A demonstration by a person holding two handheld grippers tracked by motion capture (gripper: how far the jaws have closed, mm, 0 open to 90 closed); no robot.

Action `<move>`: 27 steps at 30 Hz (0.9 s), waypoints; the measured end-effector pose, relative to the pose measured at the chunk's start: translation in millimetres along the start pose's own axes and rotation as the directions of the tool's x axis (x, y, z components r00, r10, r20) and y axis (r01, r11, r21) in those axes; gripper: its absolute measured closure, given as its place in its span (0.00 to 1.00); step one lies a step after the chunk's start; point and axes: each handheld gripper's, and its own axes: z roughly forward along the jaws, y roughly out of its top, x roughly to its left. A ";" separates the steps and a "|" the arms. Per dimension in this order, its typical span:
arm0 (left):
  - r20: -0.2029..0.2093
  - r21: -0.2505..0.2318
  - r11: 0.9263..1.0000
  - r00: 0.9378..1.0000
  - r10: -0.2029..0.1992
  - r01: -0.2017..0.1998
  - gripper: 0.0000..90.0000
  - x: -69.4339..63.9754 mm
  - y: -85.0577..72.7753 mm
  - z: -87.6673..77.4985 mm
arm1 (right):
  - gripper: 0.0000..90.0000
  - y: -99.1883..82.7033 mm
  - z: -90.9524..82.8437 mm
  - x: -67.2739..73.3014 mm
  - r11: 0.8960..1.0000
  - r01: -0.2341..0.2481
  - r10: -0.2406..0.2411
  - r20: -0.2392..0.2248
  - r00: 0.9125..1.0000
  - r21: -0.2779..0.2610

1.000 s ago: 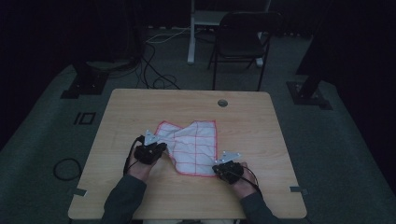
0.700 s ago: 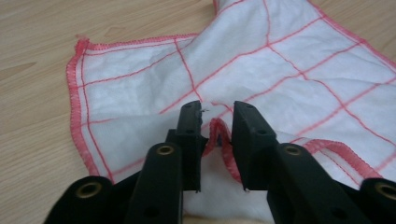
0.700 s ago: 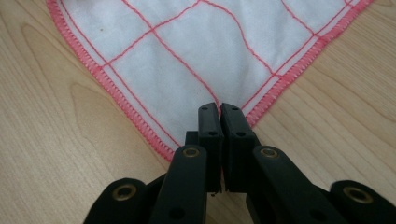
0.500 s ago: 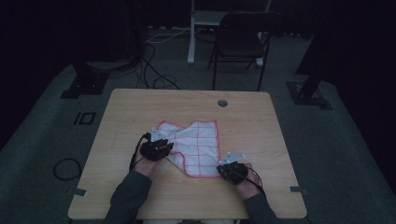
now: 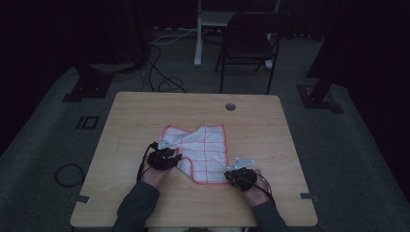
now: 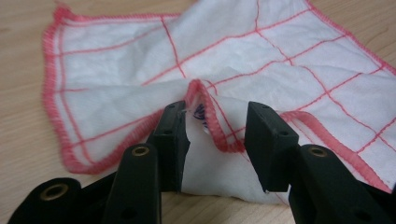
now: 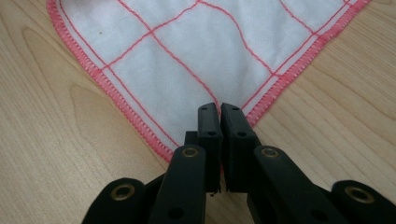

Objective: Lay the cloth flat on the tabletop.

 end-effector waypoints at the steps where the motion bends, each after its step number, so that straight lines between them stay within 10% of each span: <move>1: 0.006 0.005 1.000 1.000 -0.003 0.003 0.71 -0.7 -0.6 1.3 | 0.97 -0.1 0.0 -0.1 1.000 0.000 0.000 0.000 1.000 0.000; 7: 0.016 0.017 1.000 1.000 0.014 -0.014 0.99 -4.7 -2.4 0.1 | 0.97 -0.3 0.0 -0.2 1.000 -0.002 0.002 -0.001 1.000 -0.002; 17: 0.036 -0.055 0.998 0.999 0.014 -0.012 1.00 -7.8 -5.0 -32.0 | 0.97 -0.6 -0.7 0.0 1.000 0.006 -0.006 0.003 1.000 0.001; 27: 0.035 -0.031 0.998 0.998 -0.056 0.057 1.00 12.8 -46.8 -62.1 | 0.98 -4.0 -5.1 0.3 1.000 0.011 -0.011 0.015 1.000 0.015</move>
